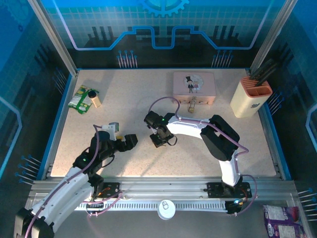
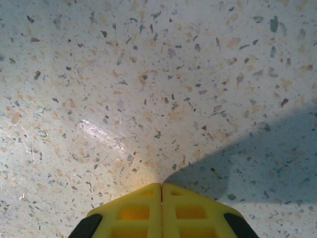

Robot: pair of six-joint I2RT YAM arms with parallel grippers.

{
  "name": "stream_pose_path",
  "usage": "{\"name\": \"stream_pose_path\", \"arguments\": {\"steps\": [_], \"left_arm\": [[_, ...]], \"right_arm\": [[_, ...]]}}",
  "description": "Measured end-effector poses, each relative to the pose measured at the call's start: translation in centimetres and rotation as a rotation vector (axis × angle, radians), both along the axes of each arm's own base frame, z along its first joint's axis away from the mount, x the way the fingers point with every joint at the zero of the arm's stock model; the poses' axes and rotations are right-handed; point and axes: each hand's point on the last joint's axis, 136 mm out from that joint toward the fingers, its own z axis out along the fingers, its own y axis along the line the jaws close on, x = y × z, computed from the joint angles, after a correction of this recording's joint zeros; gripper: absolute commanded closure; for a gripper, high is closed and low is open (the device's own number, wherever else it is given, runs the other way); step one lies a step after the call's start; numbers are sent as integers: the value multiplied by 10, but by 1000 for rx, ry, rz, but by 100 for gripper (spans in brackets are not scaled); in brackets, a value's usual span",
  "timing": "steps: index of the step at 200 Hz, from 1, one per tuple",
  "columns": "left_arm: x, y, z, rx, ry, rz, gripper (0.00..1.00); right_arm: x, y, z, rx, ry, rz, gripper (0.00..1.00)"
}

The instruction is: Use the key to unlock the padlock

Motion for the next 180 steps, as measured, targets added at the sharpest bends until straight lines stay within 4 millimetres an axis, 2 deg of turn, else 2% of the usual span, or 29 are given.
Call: {"name": "stream_pose_path", "arguments": {"steps": [40,98,130,180], "left_arm": [[1,0,-6,9,21,0,1],[7,-14,-10,-20,8,-51,1],[2,-37,-10,-38,-41,-147,1],[-14,-89,15,-34,-221,-370,6]], "right_arm": [[0,-8,12,70,-5,-50,99],[14,-16,55,261,-68,-161,100],[14,-18,78,371,-84,-213,100],[13,-15,136,535,-158,-232,100]]}}
